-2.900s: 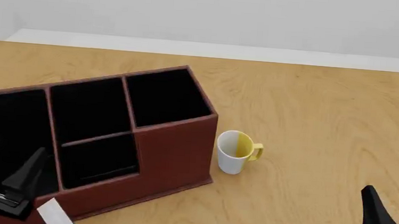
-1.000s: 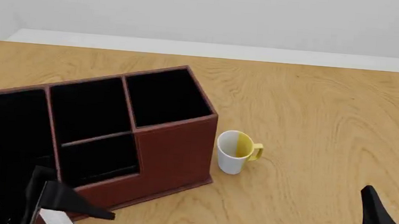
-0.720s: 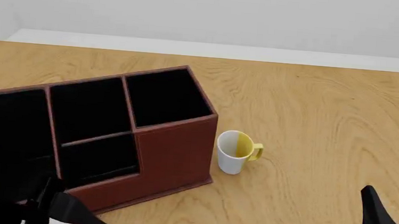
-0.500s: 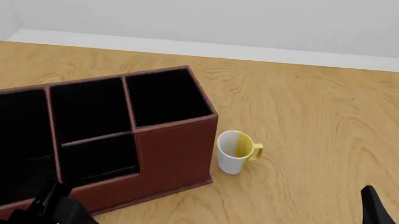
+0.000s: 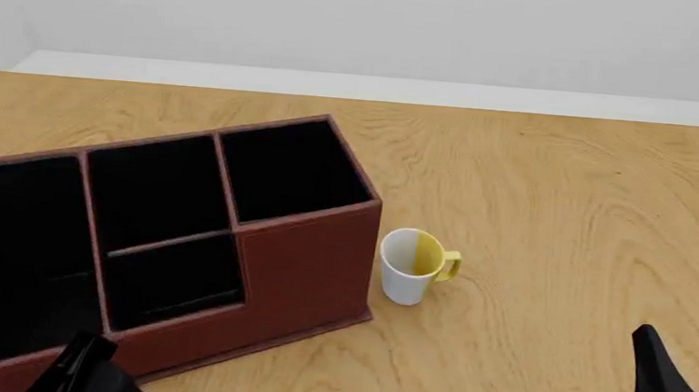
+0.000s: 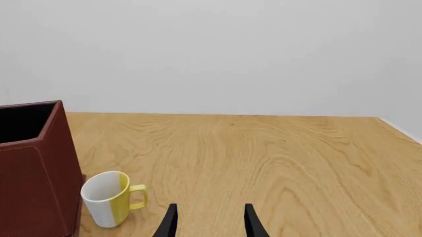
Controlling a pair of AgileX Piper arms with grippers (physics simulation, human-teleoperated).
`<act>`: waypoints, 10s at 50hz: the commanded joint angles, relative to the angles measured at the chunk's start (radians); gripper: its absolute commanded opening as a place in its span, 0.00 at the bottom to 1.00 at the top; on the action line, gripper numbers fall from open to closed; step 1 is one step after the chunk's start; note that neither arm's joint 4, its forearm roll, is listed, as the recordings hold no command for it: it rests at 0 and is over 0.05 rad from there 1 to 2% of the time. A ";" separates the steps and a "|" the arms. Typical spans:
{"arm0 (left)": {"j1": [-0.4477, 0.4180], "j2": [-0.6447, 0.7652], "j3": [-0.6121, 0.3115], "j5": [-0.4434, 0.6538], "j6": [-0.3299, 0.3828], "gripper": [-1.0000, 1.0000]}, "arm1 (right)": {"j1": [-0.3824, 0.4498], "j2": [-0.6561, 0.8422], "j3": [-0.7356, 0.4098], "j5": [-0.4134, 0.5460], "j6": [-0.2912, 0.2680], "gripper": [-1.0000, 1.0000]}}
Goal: Pick up the book and place it in the front compartment of the caddy.
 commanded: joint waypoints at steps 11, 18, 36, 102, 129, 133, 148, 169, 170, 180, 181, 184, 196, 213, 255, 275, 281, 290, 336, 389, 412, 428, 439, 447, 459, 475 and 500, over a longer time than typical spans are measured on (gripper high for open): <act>0.098 -0.045 0.084 -0.008 0.124 1.00 | 0.000 0.000 0.000 0.000 0.000 1.00; 0.115 -0.047 0.100 -0.019 0.131 1.00 | 0.000 0.000 0.000 0.000 0.000 1.00; 0.192 -0.050 0.124 -0.035 0.183 1.00 | 0.001 0.000 0.001 -0.002 0.000 1.00; 0.321 0.001 0.238 -0.156 0.230 1.00 | 0.000 0.000 0.001 -0.001 0.000 1.00; 0.243 -0.002 0.113 -0.129 0.149 0.00 | 0.000 0.000 0.001 -0.001 0.000 1.00; 0.199 -0.018 0.084 -0.099 0.115 0.00 | 0.000 0.000 0.001 -0.002 -0.001 1.00; 0.195 -0.024 -0.075 0.043 0.039 0.00 | 0.000 0.000 0.001 -0.002 0.000 1.00; 0.221 -0.092 -0.135 0.118 0.077 0.00 | 0.000 0.000 0.001 -0.002 0.000 1.00; 0.225 -0.090 -0.138 0.118 0.073 0.00 | 0.001 0.000 0.001 -0.001 0.000 1.00; 0.295 -0.085 -0.169 0.124 0.121 0.00 | 0.001 0.000 0.001 -0.002 -0.001 1.00; 0.323 -0.101 -0.162 0.123 0.162 0.00 | 0.000 0.000 0.001 -0.002 0.000 1.00; 0.338 -0.096 -0.176 0.124 0.181 0.00 | 0.000 0.000 0.001 -0.002 0.000 1.00; 0.459 -0.068 -0.258 0.120 0.289 0.00 | 0.000 0.000 0.001 -0.002 0.000 1.00; 0.535 0.045 -0.366 0.026 0.304 0.00 | 0.000 0.000 0.001 -0.002 0.000 1.00; 0.828 0.405 -0.830 0.118 0.207 0.00 | 0.000 0.000 0.001 -0.002 0.000 1.00; 0.820 0.477 -0.837 0.127 0.171 0.00 | 0.000 0.000 0.001 -0.002 0.000 1.00; 0.836 0.496 -0.850 0.127 0.166 0.00 | 0.000 0.000 0.001 -0.002 0.000 1.00; 0.826 0.550 -0.879 0.127 0.088 0.00 | 0.000 0.000 0.001 -0.002 0.000 1.00; 0.828 0.605 -0.895 0.127 0.126 0.00 | 0.000 0.000 0.001 -0.001 0.000 1.00; 0.826 0.637 -0.777 0.060 0.128 0.00 | 0.000 0.000 0.001 -0.002 0.000 1.00; 0.844 0.677 -0.725 -0.018 0.141 0.00 | 0.001 0.000 0.001 -0.002 0.000 1.00; 0.841 0.702 -0.701 -0.047 0.131 0.00 | 0.001 0.000 0.001 -0.001 0.000 1.00; 0.863 0.707 -0.687 -0.069 0.136 0.00 | 0.000 0.000 0.001 -0.002 0.000 1.00; 0.885 0.706 -0.663 -0.092 0.155 0.00 | 0.000 0.000 0.001 -0.001 0.000 1.00; 0.908 0.712 -0.639 -0.118 0.171 0.00 | 0.000 0.000 0.001 -0.002 0.000 1.00; 0.931 0.729 -0.626 -0.149 0.173 0.00 | 0.001 0.000 0.001 -0.002 0.000 1.00; 0.924 0.749 -0.600 -0.191 0.154 0.00 | 0.000 0.000 0.001 -0.002 0.000 1.00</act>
